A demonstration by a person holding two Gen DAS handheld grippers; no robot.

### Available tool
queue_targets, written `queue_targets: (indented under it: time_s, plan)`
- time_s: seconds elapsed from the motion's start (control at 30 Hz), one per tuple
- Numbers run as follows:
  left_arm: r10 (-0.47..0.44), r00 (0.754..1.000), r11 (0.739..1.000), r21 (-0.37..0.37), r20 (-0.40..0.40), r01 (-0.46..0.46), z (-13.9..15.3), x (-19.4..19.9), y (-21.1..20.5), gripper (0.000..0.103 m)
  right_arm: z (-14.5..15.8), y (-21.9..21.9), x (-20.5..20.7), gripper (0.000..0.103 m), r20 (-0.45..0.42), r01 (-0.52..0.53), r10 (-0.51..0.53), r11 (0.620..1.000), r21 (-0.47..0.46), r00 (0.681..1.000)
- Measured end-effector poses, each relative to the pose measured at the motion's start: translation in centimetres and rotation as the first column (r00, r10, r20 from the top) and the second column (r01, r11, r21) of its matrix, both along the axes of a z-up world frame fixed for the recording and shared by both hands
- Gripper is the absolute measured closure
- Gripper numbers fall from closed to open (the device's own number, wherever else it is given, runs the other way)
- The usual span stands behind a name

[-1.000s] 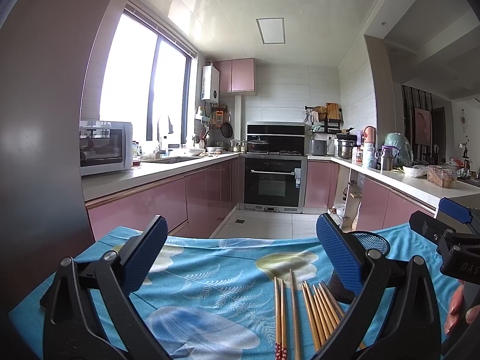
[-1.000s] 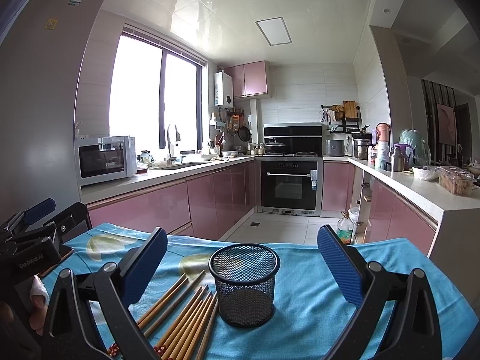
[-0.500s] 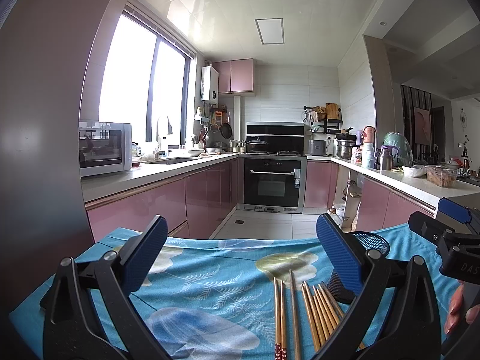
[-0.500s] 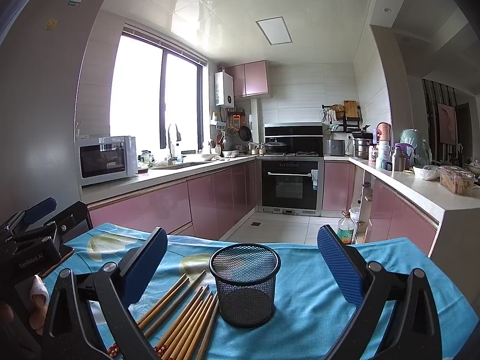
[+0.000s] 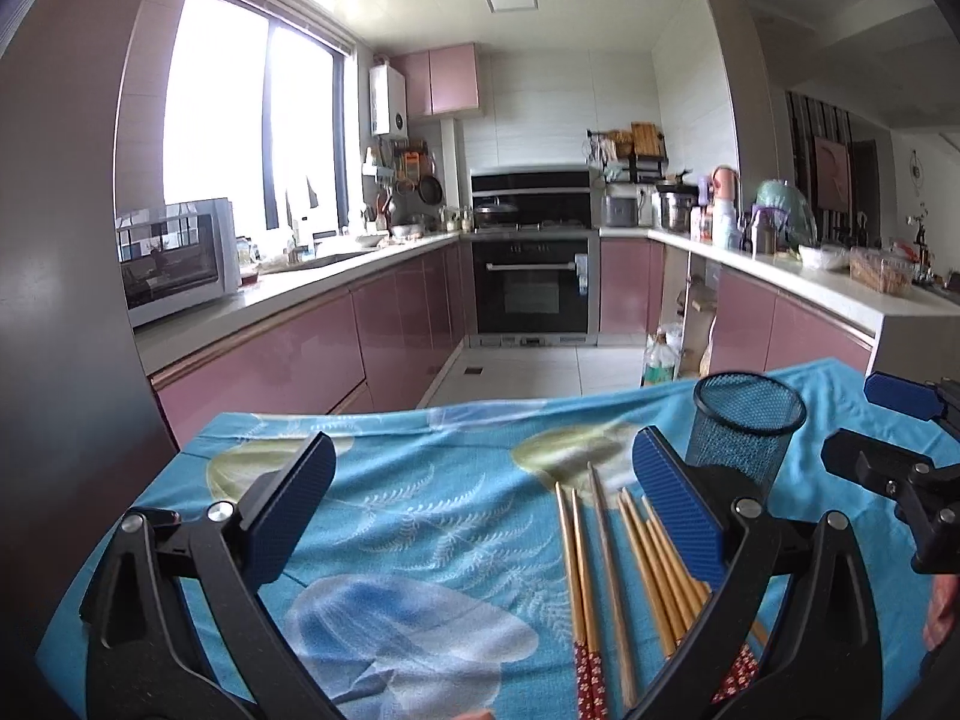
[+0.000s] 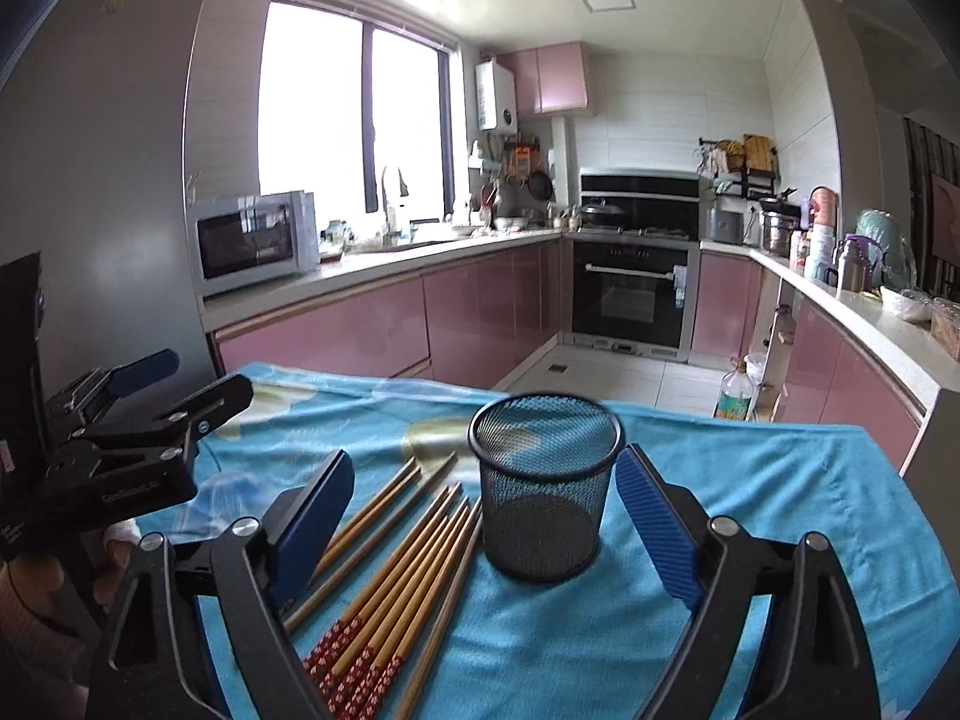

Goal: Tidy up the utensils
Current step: 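Close the right gripper on one wooden chopstick while the left gripper grasps another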

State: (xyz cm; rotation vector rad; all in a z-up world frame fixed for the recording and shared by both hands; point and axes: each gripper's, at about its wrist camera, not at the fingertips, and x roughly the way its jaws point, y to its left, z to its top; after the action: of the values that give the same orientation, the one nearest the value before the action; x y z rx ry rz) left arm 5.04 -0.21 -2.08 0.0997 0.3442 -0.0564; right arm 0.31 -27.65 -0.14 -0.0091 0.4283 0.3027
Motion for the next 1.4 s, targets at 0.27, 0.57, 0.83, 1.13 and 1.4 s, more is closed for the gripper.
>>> queue_targets:
  time_s: [0.27, 0.57, 0.83, 1.13, 1.4]
  plan:
    - [-0.050, 0.971, 0.996, 0.055, -0.236, 0.064, -4.2, 3.9, -0.3, 0.020, -4.7, 2.8, 2.9, 0.057, -0.264, -0.074, 0.049, 0.994, -0.084, 0.963]
    - [-0.113, 0.909, 0.987, 0.056, -0.400, 0.148, -8.2, 6.6, -1.2, 0.037, -7.3, 3.5, 5.0, 0.061, -0.395, -0.084, 0.036, 0.991, -0.104, 0.918]
    - [-0.135, 0.874, 0.979, 0.073, -0.467, 0.190, -9.4, 8.0, -2.2, 0.040, -8.0, 3.1, 5.7, 0.064, -0.433, -0.087, 0.036, 0.991, -0.098, 0.901]
    - [-0.160, 0.840, 0.977, 0.041, -0.519, 0.211, -10.0, 9.3, -2.2, 0.042, -8.4, 3.5, 6.6, 0.066, -0.448, -0.089, 0.027, 0.989, -0.118, 0.894]
    - [-0.176, 0.826, 0.978, -0.001, -0.535, 0.207, -9.8, 11.0, -2.7, 0.062, -8.3, 3.9, 7.7, 0.081, -0.457, -0.106, 0.040, 0.987, -0.119, 0.889]
